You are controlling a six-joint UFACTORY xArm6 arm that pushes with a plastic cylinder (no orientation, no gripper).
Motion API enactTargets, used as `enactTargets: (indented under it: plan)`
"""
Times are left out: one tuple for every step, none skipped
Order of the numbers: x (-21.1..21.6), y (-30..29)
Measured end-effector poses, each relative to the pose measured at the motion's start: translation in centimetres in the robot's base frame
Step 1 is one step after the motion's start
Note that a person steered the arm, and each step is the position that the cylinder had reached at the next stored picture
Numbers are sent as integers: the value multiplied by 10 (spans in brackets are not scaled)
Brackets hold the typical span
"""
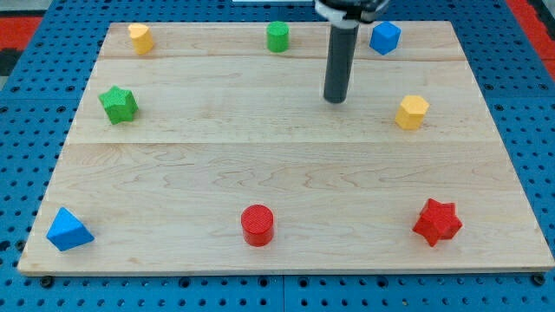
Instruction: Slightly push the green circle towards the top left of the board
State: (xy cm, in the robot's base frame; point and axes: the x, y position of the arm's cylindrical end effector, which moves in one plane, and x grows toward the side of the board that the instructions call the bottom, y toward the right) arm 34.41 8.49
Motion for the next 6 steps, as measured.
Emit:
enactTargets:
  plan:
    - [-51, 10]
    - [-84, 12]
    - [-110, 2]
    - [-146, -8]
    - [-115, -68]
    - [-67, -129]
